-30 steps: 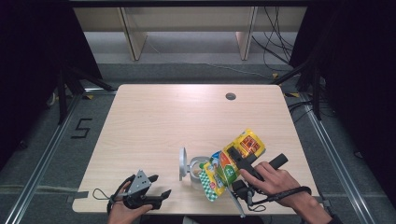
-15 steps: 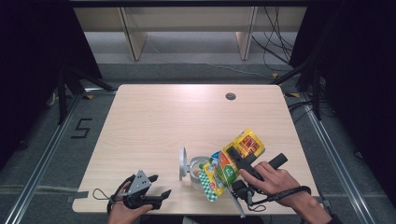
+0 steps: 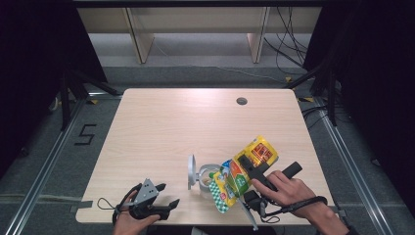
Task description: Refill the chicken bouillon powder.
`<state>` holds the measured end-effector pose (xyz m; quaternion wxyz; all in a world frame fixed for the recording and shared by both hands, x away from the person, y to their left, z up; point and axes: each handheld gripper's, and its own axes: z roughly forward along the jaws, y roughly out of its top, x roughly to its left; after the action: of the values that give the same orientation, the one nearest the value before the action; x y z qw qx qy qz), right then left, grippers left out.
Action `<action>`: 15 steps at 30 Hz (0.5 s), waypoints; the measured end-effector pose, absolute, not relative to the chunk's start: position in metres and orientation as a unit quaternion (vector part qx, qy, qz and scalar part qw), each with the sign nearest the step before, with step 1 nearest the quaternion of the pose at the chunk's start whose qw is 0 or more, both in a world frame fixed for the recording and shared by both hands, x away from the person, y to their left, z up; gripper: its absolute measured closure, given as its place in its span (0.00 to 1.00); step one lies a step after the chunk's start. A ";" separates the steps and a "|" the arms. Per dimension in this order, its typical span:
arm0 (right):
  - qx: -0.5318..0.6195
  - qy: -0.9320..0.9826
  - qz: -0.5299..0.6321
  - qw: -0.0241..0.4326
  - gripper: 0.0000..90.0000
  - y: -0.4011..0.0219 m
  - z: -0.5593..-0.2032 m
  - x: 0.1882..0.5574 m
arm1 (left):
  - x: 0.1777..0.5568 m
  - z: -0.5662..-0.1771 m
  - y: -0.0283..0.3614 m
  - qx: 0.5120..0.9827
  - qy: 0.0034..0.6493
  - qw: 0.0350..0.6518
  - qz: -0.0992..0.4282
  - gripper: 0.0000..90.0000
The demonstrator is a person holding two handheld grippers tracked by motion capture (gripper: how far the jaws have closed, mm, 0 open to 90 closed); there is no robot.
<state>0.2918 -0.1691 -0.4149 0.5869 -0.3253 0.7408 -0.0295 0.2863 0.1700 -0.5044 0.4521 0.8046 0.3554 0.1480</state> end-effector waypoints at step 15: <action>-0.325 0.742 -0.032 0.586 0.51 -0.170 -0.416 0.293 | 0.287 -0.504 0.171 0.808 0.355 0.445 0.151 0.30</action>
<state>0.2928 -0.1696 -0.4156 0.5858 -0.3250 0.7418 -0.0321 0.2865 0.1710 -0.5044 0.4447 0.8082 0.3552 0.1514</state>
